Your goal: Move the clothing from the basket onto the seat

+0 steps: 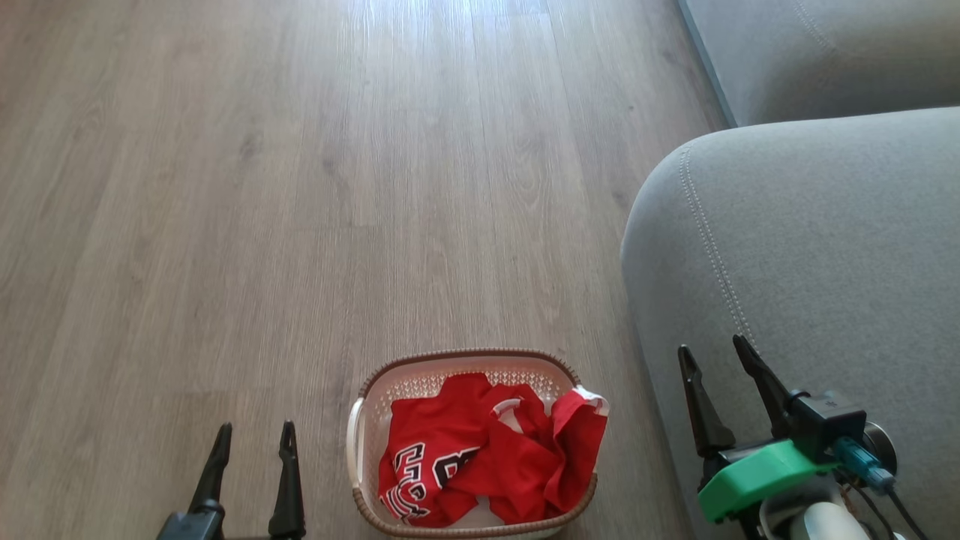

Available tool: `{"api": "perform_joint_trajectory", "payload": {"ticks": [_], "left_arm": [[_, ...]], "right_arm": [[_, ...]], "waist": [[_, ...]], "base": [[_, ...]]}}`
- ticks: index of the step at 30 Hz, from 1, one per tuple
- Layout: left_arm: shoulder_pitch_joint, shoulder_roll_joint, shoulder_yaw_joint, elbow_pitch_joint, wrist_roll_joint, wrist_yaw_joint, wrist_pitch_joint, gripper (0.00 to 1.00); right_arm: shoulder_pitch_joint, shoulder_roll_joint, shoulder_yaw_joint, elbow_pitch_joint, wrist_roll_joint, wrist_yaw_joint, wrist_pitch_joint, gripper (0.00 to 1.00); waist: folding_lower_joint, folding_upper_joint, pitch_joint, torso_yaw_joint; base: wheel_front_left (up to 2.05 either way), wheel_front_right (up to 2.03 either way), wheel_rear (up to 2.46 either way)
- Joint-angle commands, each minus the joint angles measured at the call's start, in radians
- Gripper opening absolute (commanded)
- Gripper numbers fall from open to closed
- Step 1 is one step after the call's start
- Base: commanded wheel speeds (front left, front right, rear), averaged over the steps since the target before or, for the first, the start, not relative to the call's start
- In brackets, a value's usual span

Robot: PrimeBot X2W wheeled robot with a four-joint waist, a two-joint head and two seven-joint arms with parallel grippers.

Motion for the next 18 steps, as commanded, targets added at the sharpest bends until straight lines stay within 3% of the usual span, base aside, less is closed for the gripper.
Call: {"api": "perform_joint_trajectory", "payload": {"ticks": [1,10,18], "left_arm": [[-0.02,0.01,0.023,-0.029,-0.004,0.004,-0.013,1.0],[-0.067,0.01,-0.024,0.008,0.017,-0.016,-0.013,1.0],[-0.23,0.01,-0.116,0.137,0.05,-0.045,-0.013,1.0]], "right_arm": [[-0.025,0.003,0.017,-0.037,-0.006,0.0,-0.01,1.0],[-0.04,0.003,-0.007,-0.054,-0.018,0.0,-0.01,1.0],[-0.127,0.003,-0.042,-0.127,-0.047,0.0,-0.01,1.0]], "waist": [[0.0,-0.0001,0.007,0.0],[0.0,-0.0001,0.081,-0.004],[0.0,-0.0001,0.264,-0.028]], "base": [[0.0,0.0,0.0],[0.0,0.0,0.0],[0.0,0.0,0.0]]}}
